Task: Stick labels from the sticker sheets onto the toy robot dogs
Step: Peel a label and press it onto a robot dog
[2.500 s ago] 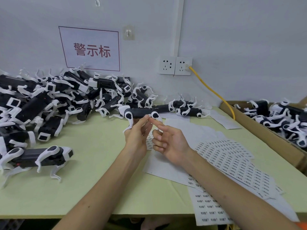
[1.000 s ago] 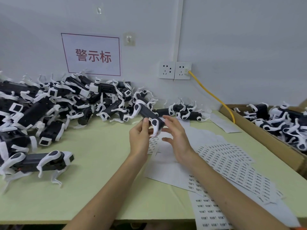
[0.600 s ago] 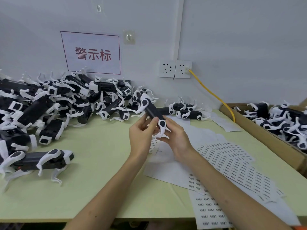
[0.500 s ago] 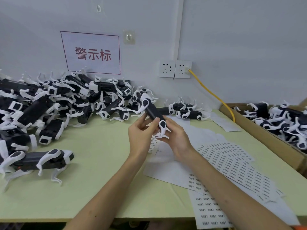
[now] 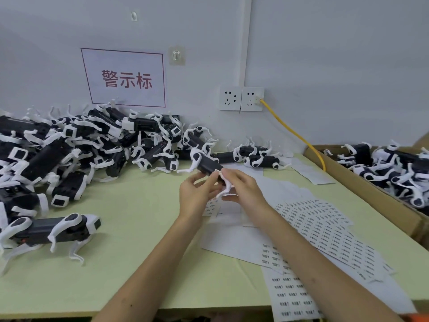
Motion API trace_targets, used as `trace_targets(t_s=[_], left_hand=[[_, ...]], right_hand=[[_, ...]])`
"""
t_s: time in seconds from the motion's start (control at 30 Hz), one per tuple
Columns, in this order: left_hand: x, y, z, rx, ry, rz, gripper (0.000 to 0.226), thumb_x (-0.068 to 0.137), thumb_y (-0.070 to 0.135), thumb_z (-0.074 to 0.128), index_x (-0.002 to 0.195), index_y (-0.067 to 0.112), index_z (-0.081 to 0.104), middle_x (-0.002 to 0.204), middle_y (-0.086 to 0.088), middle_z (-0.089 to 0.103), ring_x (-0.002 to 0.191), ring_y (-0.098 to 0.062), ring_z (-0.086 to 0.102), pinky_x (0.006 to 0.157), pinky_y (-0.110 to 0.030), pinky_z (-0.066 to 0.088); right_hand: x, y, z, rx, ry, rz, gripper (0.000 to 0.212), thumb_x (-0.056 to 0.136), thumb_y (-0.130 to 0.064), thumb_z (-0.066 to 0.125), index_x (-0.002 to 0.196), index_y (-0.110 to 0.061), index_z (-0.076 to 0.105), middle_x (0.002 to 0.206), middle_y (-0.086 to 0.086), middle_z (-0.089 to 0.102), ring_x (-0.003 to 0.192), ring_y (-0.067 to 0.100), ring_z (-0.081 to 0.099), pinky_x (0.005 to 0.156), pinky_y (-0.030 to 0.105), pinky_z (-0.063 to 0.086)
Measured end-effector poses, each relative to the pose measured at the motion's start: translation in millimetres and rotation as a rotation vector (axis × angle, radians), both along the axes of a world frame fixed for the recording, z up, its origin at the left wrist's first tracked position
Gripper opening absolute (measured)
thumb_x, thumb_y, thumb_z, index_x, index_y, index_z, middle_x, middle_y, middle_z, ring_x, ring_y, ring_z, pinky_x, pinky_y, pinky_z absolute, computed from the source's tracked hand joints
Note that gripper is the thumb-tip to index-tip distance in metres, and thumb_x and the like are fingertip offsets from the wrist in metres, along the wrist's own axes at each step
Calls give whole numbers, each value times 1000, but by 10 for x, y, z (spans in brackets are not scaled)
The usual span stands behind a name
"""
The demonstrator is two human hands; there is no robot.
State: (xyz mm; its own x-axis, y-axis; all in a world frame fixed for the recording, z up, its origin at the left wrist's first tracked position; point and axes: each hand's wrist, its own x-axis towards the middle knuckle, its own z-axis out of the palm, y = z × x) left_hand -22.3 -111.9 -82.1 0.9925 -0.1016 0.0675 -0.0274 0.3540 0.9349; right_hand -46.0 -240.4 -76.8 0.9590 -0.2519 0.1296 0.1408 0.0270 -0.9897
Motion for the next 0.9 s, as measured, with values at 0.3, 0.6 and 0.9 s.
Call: trace_targets(t_s=[0.3, 0.6, 0.9], left_hand=[[35, 46, 0, 111, -78, -71, 19, 96, -12, 56, 93, -1, 70, 84, -14, 77, 69, -17, 74, 67, -23, 60], [51, 64, -21, 127, -44, -45, 18, 97, -6, 56, 94, 6, 70, 76, -5, 77, 62, -14, 70, 62, -22, 59], [53, 105, -12, 307, -109, 103, 22, 96, 0, 56, 108, 14, 68, 95, -1, 76, 78, -16, 69, 74, -32, 55]], right_hand=[[-162, -1097, 300, 1189, -384, -179, 59, 99, -45, 60, 139, -2, 51, 136, 27, 57, 112, 39, 67, 85, 41, 62], [-114, -973, 165, 814, 63, -377, 21, 99, -18, 47, 104, -10, 66, 108, 6, 72, 79, 19, 68, 67, 26, 45], [-8, -663, 111, 254, 105, -317, 20, 96, -20, 56, 89, -16, 74, 76, 0, 71, 60, 15, 61, 60, 25, 44]])
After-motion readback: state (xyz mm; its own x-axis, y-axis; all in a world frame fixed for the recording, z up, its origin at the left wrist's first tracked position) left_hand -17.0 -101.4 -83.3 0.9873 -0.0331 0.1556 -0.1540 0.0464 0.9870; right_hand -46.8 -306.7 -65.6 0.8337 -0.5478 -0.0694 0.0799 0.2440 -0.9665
